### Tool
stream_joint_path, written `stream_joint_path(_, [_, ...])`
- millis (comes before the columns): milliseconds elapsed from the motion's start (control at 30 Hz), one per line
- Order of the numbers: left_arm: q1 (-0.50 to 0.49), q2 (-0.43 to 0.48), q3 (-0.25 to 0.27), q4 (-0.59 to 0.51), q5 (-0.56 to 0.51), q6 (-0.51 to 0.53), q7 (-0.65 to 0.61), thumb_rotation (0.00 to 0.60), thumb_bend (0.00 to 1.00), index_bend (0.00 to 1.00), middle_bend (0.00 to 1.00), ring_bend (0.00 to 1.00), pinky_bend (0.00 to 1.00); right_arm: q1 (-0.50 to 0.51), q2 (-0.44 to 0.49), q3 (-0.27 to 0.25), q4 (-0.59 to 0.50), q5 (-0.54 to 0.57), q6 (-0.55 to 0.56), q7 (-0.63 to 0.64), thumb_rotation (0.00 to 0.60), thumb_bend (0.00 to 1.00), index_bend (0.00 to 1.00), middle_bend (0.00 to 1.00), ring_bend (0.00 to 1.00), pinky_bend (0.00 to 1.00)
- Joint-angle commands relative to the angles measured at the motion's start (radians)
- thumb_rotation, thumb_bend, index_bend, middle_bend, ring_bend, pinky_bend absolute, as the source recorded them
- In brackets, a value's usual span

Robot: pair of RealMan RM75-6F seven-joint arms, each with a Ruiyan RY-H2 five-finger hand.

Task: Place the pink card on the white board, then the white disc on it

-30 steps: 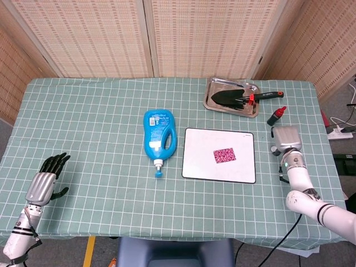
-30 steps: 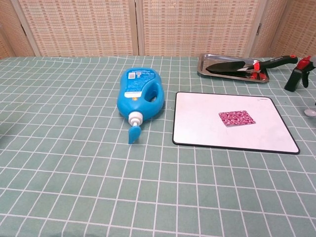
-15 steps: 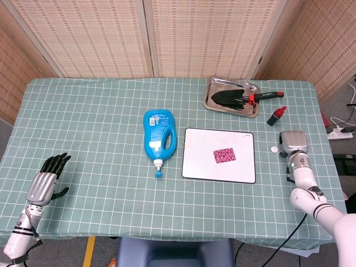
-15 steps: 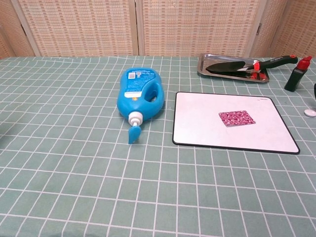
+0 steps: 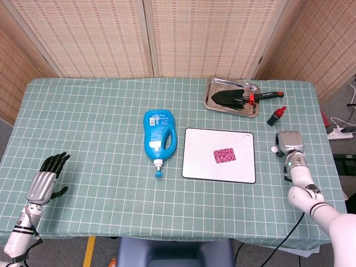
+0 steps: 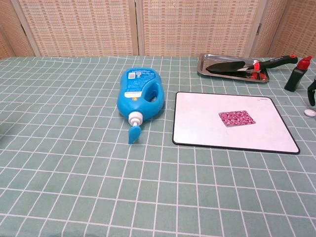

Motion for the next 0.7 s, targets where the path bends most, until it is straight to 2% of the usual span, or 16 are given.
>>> stream_joint_path(33, [-0.001, 0.0, 0.001, 0.0, 0.0, -0.002, -0.002, 0.6, 0.19, 0.0, 0.0, 0.0, 0.0, 0.0, -0.003, 0.004, 0.003, -0.003, -0.003, -0.002, 0.599, 0.26, 0.48, 0.97, 0.93, 0.98])
stream_joint_path(367, [-0.002, 0.001, 0.002, -0.002, 0.0, -0.006, -0.004, 0.6, 0.19, 0.0, 0.0, 0.0, 0.0, 0.005, -0.009, 0.013, 0.022, 0.001, -0.037, -0.011, 0.6, 0.26, 0.44, 0.97, 0.93, 0.98])
stream_joint_path(700, [-0.004, 0.003, 0.002, -0.002, -0.001, -0.01, -0.009, 0.6, 0.19, 0.0, 0.0, 0.0, 0.0, 0.011, -0.025, 0.016, 0.041, 0.01, -0.059, -0.022, 0.6, 0.26, 0.44, 0.97, 0.93, 0.98])
